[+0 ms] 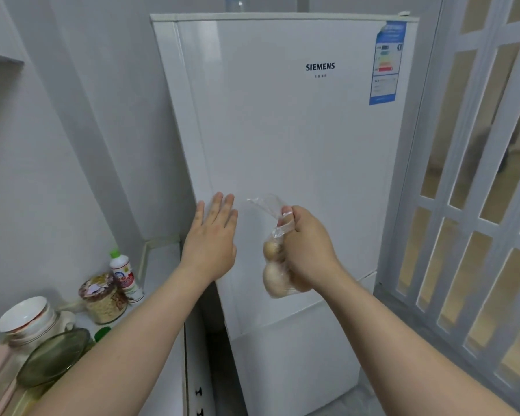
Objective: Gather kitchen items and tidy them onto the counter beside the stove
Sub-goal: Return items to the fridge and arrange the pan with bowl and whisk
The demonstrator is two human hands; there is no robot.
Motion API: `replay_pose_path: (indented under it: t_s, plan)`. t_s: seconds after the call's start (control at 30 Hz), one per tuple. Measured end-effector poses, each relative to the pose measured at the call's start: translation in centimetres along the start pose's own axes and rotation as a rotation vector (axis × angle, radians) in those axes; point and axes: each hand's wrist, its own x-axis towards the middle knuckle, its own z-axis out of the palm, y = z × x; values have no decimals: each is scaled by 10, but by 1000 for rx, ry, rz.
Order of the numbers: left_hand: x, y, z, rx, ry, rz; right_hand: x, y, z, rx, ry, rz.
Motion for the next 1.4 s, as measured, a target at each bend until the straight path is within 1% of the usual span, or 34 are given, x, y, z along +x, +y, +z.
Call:
replay_pose_path:
  t_s: [0.17, 0.27, 0.33, 0.37, 0.4, 0.43, 0.47, 0.5, 0.53, 0.57, 0.6, 0.63, 0.67, 0.7, 0.77, 0.87, 0.9, 1.03, 1.1, 1.17, 1.23, 1.4]
  plan:
    - [30, -15, 24, -30, -91, -31, 24, 8, 11, -7, 27, -5]
    - [34, -16, 35, -48, -37, -27, 37, 15, 13, -51, 41, 12]
    - [33, -12, 36, -132, 20, -41, 42, 21, 14, -61, 52, 32]
    - [31, -6, 33, -263, 52, -80, 43, 24, 13, -61, 55, 43]
    - [27, 2, 27, -487, 69, -165, 44, 27, 12, -61, 59, 53]
    - [22, 12, 16, -809, 17, -303, 42, 29, 9, -61, 60, 58]
    - [17, 23, 3, -1190, -112, -457, 40, 30, 6, -62, 59, 64]
    - [13, 38, -7, -1562, -288, -558, 37, 33, 1, -68, 67, 71]
    - [8, 51, -12, -1850, -504, -615, 33, 35, -3, -67, 69, 78]
    - [4, 69, -14, -2055, -750, -620, 27, 40, -11, -70, 77, 94]
    - [3, 85, -14, -2165, -971, -584, 20, 43, -20, -76, 73, 109]
    - [3, 100, -15, -2216, -1155, -531, 12, 47, -28, -89, 54, 125]
    - [5, 113, -17, -2234, -1298, -468, 5, 50, -35, -114, 32, 140]
    - [12, 136, -22, -2195, -1420, -377, -5, 56, -49, -160, 49, 163]
    - [21, 172, -31, -2105, -1527, -248, -20, 63, -73, -255, 97, 196]
    - [25, 234, -49, -1968, -1716, -70, -50, 74, -120, -350, 241, 302]
    - [22, 259, -58, -1908, -1789, 12, -66, 77, -140, -384, 286, 352]
    - [0, 332, -89, -1799, -2017, 273, -121, 83, -195, -550, 376, 488]
    - [-18, 372, -111, -1731, -2154, 396, -158, 84, -222, -567, 477, 550]
    - [-37, 404, -133, -1678, -2232, 460, -192, 80, -245, -576, 578, 614]
    - [-61, 441, -165, -1556, -2321, 549, -232, 75, -272, -587, 720, 664]
    - [-106, 511, -232, -1318, -2388, 712, -306, 61, -323, -572, 1003, 730]
